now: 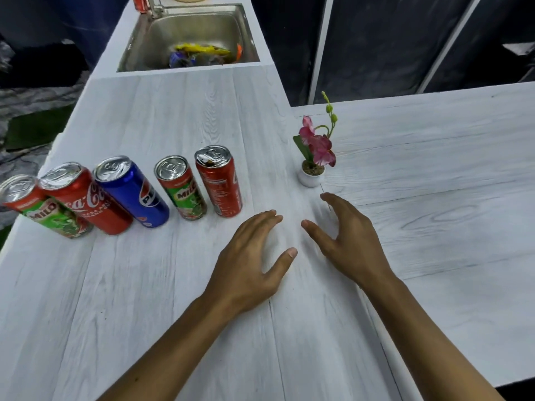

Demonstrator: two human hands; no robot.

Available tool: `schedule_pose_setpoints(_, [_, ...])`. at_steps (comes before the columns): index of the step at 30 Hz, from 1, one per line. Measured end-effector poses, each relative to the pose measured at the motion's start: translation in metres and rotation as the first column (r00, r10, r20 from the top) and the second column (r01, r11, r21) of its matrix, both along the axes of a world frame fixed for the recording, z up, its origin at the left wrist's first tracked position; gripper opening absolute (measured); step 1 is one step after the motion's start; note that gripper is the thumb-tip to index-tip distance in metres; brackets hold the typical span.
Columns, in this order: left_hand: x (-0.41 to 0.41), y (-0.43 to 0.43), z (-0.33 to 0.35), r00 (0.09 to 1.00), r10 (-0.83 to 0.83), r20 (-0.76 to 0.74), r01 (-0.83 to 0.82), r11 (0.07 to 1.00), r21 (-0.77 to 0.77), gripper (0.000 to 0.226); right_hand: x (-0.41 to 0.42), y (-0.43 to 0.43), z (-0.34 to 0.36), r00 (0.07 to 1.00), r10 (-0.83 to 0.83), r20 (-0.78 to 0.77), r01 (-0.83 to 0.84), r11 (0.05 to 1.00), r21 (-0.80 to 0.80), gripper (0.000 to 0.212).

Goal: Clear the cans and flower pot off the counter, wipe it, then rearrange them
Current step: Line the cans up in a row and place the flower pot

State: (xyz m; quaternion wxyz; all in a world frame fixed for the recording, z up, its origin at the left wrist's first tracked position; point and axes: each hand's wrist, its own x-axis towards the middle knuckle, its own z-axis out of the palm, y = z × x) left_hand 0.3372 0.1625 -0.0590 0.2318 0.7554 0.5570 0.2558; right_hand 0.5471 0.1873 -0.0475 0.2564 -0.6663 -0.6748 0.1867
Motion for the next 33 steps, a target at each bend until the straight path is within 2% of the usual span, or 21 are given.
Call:
schedule_pose_setpoints(9, [0.019, 0.018, -0.010, 0.992, -0.099, -0.077, 0.097, 0.995, -0.030, 0.073, 0.026, 0.039, -0.006, 0.999, -0.033, -0.018, 0.034, 0.999, 0.019, 0.079])
schedule_pose_setpoints(18, [0.027, 0.031, -0.025, 0.977, -0.170, -0.131, 0.177, 0.983, 0.047, 0.072, 0.030, 0.073, -0.019, 0.999, -0.027, -0.034, 0.028, 0.999, 0.046, 0.078])
schedule_pose_setpoints(23, [0.027, 0.032, -0.032, 0.953, -0.201, -0.225, 0.220, 0.974, 0.062, 0.074, 0.028, 0.088, -0.021, 0.998, -0.022, -0.061, 0.026, 0.998, 0.061, 0.075])
schedule_pose_setpoints(27, [0.028, 0.033, -0.034, 0.951, -0.198, -0.238, 0.218, 0.974, 0.063, 0.074, 0.024, 0.098, -0.024, 0.995, -0.016, -0.100, 0.023, 0.997, 0.067, 0.073])
schedule_pose_setpoints(33, [0.028, 0.033, -0.035, 0.952, -0.196, -0.236, 0.218, 0.973, 0.070, 0.073, 0.018, 0.109, -0.033, 0.983, -0.017, -0.181, 0.033, 0.996, 0.086, 0.059])
